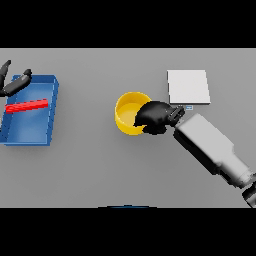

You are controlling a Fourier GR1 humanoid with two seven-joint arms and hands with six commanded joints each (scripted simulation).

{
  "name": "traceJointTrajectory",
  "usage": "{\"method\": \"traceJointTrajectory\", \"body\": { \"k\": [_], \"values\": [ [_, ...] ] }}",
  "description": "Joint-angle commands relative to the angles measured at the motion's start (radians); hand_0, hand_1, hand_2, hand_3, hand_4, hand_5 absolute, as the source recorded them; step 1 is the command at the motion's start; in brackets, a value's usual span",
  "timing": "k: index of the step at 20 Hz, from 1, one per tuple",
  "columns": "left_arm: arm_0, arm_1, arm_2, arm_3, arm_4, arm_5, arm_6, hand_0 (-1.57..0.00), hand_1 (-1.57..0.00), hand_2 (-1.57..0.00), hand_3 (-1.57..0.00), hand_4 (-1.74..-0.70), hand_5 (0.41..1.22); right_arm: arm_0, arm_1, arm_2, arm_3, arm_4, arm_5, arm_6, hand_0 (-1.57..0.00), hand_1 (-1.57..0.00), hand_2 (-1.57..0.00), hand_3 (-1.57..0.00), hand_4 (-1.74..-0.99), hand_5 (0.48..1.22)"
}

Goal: Pick up the red beaker and tilt it to pour out 1 green nut into yellow bowl. Pick up the yellow bowl and place it on the metallic measuring scale.

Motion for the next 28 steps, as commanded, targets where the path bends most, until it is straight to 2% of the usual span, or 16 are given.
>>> {"method": "traceJointTrajectory", "body": {
  "k": [1,6,7,12,14,16,21,22,23,28],
  "values": [
    [0.001,0.003,0.002,0.007,0.0,-0.002,0.0,0.0,0.0,0.0,0.0,-0.78,0.704,0.006,-0.013,-0.008,-0.021,-0.008,0.01,0.003,-1.52,-1.52,-1.41,-1.18,-1.724,1.209],
    [-0.006,0.004,0.002,0.008,0.005,-0.008,-0.017,0.0,0.0,0.0,0.0,-0.78,0.702,-0.014,-0.069,-0.054,-0.107,-0.046,0.082,0.065,-1.55,-1.55,-1.49,-1.15,-1.735,1.217],
    [0.0,0.0,0.002,0.004,0.01,-0.011,-0.012,0.0,0.0,0.0,0.0,-0.78,0.702,-0.011,-0.085,-0.059,-0.12,-0.047,0.087,0.065,-1.56,-1.56,-1.45,-1.2,-1.736,1.218],
    [-0.018,-0.003,0.009,0.015,0.017,-0.011,-0.005,0.0,0.0,0.0,0.0,-0.8,0.704,0.006,-0.097,-0.084,-0.192,-0.053,0.099,0.147,-1.57,-1.57,-1.51,-1.18,-1.739,1.219],
    [-0.013,0.003,0.015,0.013,0.024,-0.016,-0.009,0.0,0.0,0.0,0.0,-0.81,0.703,-0.009,-0.1,-0.11,-0.184,-0.053,0.102,0.194,-1.53,-1.57,-1.52,-1.18,-1.74,1.22],
    [-0.004,-0.001,0.021,-0.014,0.038,-0.015,0.007,0.0,0.0,0.0,0.0,-0.82,0.717,-0.023,-0.123,-0.131,-0.159,-0.047,0.073,0.179,-1.54,-1.57,-1.49,-1.18,-1.74,1.22],
    [0.013,0.003,0.029,-0.042,0.051,-0.017,0.042,0.0,0.0,0.0,0.0,-0.84,0.737,-0.071,-0.18,-0.196,-0.042,-0.036,-0.02,0.129,-1.56,-1.57,-1.54,-1.15,-1.741,1.221],
    [0.018,0.0,0.028,-0.049,0.054,-0.017,0.046,0.0,0.0,0.0,0.0,-0.84,0.739,-0.075,-0.177,-0.2,-0.016,-0.028,-0.039,0.145,-1.56,-1.57,-1.54,-1.15,-1.741,1.221],
    [0.019,0.0,0.025,-0.055,0.055,-0.02,0.05,0.0,0.0,0.0,0.0,-0.85,0.746,-0.087,-0.182,-0.209,0.023,-0.026,-0.06,0.125,-1.57,-1.57,-1.55,-1.15,-1.741,1.221],
    [0.03,-0.001,0.027,-0.085,0.057,-0.013,0.093,0.0,0.0,0.0,0.0,-0.86,0.762,-0.114,-0.174,-0.239,0.186,-0.003,-0.141,0.122,-1.57,-1.57,-1.53,-1.17,-1.741,1.221]
  ]
}}
